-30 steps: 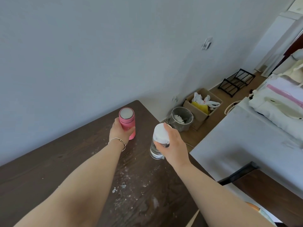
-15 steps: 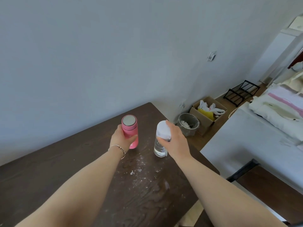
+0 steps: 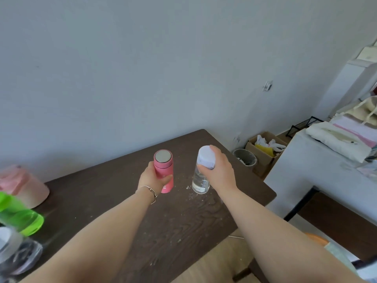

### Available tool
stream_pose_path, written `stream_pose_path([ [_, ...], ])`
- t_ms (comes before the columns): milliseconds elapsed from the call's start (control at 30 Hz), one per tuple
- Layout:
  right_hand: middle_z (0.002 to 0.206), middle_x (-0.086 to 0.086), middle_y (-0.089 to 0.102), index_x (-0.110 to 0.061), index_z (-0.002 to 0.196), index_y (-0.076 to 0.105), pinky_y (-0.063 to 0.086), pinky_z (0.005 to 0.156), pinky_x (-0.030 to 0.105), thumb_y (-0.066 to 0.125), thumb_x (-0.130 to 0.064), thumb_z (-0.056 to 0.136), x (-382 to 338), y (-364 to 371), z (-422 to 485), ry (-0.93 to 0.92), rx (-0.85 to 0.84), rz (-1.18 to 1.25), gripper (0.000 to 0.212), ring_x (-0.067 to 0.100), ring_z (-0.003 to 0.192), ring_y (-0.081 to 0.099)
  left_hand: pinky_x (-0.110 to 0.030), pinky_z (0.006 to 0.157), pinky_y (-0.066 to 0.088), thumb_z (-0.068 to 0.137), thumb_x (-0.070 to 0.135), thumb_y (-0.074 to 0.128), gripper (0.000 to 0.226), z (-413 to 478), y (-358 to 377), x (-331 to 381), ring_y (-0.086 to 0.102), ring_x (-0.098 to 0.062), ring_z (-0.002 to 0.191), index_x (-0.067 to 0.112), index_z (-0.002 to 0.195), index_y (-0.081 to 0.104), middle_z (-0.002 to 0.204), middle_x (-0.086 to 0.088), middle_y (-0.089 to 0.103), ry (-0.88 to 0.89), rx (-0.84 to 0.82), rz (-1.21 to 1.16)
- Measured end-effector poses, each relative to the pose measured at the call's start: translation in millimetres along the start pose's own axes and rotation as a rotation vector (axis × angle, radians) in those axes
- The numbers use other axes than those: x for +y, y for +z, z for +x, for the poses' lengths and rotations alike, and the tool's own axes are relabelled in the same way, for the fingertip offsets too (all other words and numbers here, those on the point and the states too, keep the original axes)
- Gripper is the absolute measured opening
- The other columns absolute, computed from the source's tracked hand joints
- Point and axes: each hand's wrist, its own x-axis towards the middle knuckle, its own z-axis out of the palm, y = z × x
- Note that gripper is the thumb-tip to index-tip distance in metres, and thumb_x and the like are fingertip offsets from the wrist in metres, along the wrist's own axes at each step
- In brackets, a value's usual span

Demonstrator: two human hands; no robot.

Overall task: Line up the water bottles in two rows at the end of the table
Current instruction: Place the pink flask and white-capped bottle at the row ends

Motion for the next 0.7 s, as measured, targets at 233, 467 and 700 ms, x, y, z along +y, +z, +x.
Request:
stream_pose_path([
  [233,0.135,0.0,0.049,-0.039,0.142,0.035,0.046,0.092,0.038,0.071,-0.04,0.081,-15,-6,-55,-0.058,-0.096,0.046,0.071,0.024,0.118,0.051,-0.035,0.075,0.048,0.075,0.031,0.077,0.047,-82,-26,-19,0.06,-0.027,0.091,0.018,0.11,0.048,0.1,-0.001,0.062,-0.078,0.115,-0.019],
  [467,0.134,-0.004,0.049,-0.041,0.14,0.035,0.047,0.088,0.037,0.073,-0.04,0.081,-13,-4,-116,-0.127,-0.224,0.11,0.07,0.022,0.117,0.051,-0.033,0.072,0.044,0.075,0.035,0.076,0.049,-180,-34,-46,0.058,-0.027,0.09,0.02,0.11,0.047,0.099,-0.001,0.061,-0.249,0.298,-0.049],
  [700,0.138,-0.007,0.046,-0.043,0.141,0.034,0.044,0.084,0.033,0.073,-0.04,0.082,-30,19,-181,-0.182,-0.35,0.167,0.07,0.021,0.119,0.05,-0.034,0.077,0.045,0.074,0.035,0.078,0.051,-266,-58,-91,0.057,-0.026,0.091,0.019,0.111,0.047,0.102,-0.002,0.061,-0.373,0.418,-0.039],
])
